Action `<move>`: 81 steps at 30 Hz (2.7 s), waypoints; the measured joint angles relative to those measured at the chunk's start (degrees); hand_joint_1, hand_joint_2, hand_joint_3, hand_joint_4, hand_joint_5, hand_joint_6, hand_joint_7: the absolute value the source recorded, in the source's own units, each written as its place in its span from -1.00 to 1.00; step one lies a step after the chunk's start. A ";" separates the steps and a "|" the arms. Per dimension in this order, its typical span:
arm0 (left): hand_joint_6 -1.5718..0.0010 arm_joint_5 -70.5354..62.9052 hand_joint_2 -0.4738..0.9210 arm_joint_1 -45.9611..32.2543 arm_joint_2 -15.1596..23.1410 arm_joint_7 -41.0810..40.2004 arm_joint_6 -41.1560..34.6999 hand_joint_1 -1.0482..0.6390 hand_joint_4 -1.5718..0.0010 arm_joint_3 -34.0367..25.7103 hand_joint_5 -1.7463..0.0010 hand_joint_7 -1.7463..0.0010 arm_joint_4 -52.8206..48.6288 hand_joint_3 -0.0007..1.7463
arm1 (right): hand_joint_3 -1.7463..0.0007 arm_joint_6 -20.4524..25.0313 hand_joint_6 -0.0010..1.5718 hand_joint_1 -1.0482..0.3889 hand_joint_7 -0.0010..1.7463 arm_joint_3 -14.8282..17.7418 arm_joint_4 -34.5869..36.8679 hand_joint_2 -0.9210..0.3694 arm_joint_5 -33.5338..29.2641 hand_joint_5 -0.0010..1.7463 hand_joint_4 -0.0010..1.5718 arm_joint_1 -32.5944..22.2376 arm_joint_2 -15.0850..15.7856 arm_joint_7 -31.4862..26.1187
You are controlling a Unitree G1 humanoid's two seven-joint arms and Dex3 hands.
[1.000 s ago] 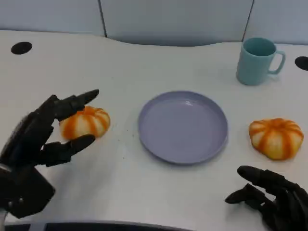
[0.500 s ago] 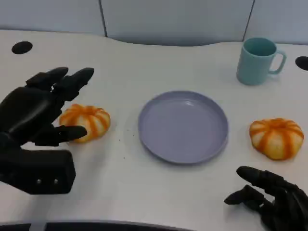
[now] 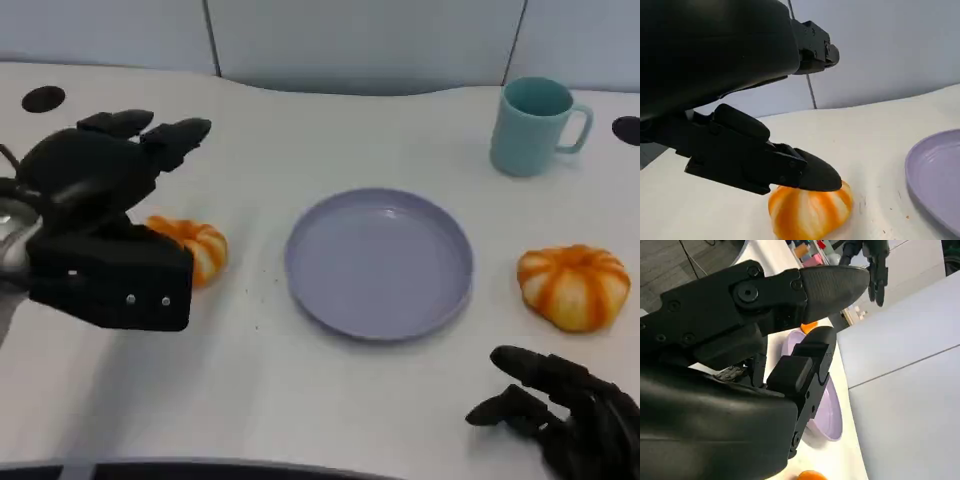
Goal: Grasp the bread from the table and place it into the plate.
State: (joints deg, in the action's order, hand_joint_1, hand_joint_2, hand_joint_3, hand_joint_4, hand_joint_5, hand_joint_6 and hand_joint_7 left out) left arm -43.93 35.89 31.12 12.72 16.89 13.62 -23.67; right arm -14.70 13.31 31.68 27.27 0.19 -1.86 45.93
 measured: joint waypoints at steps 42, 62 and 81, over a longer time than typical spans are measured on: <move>0.73 1.97 0.89 20.46 -12.63 1.69 -6.90 -0.65 0.82 14.99 0.94 0.99 -45.19 -1.00 | 0.69 -0.22 0.29 -0.61 -0.92 0.10 -0.45 -1.00 0.43 0.20 -0.20 -0.60 0.02 0.89; 0.80 0.77 0.87 20.47 -13.54 -7.58 -7.11 -0.59 0.89 18.41 0.98 0.99 -50.41 -1.00 | 0.67 -0.65 0.29 -0.62 -0.92 0.12 -0.91 -1.00 -0.02 0.22 -0.21 -1.07 0.07 0.45; 0.75 2.93 0.84 20.47 -16.92 -6.72 -9.89 -0.50 0.83 17.87 0.97 0.99 -52.45 -1.00 | 0.67 -0.64 0.29 -0.62 -0.91 0.23 -0.79 -1.00 0.16 0.21 -0.20 -1.10 0.29 0.87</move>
State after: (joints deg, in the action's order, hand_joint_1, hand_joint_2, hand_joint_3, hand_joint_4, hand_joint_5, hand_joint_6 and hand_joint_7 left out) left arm -41.00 56.36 14.19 6.01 7.00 31.49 -76.12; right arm -15.33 13.53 30.89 27.43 -0.91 -1.57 46.80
